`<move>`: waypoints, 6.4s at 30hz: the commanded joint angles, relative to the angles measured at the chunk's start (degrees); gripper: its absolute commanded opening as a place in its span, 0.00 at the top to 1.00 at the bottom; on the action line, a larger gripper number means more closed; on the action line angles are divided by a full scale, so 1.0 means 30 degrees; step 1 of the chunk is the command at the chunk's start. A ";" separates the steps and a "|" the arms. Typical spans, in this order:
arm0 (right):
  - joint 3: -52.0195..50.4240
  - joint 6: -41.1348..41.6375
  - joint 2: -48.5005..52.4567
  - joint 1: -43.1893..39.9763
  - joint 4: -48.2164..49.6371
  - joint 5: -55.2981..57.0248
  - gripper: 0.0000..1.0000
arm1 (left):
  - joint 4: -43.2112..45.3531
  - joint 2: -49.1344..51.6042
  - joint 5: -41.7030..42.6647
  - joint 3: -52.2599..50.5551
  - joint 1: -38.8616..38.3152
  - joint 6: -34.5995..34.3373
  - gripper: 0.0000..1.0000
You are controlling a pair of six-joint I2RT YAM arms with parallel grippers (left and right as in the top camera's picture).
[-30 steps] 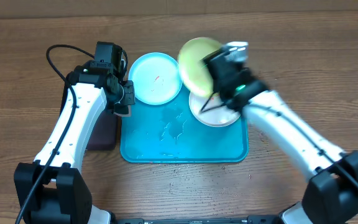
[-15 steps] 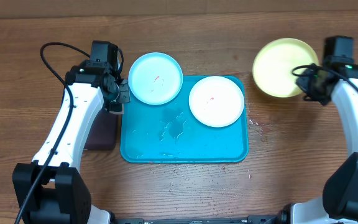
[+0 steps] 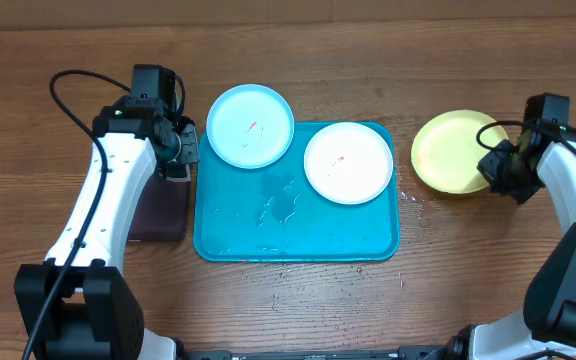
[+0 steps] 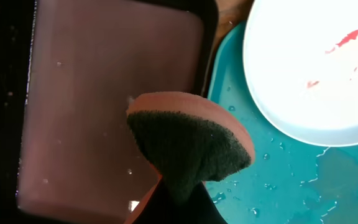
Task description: Clean dirty plates on tray and stack at the side
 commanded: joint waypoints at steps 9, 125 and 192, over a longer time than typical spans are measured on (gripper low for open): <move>0.0000 -0.1530 -0.0138 0.0138 -0.0321 -0.1581 0.34 | 0.0036 -0.0299 -0.0277 0.0350 0.0860 0.0466 0.96; 0.0051 -0.6521 -0.0146 0.5916 0.1035 -0.4903 0.32 | 0.3978 0.5348 0.1603 -0.1690 0.3643 0.1668 0.41; 0.0051 -0.6521 -0.0146 0.5916 0.0882 -0.4903 0.33 | 0.2528 0.3570 -0.0087 -0.0874 0.3657 0.0138 0.46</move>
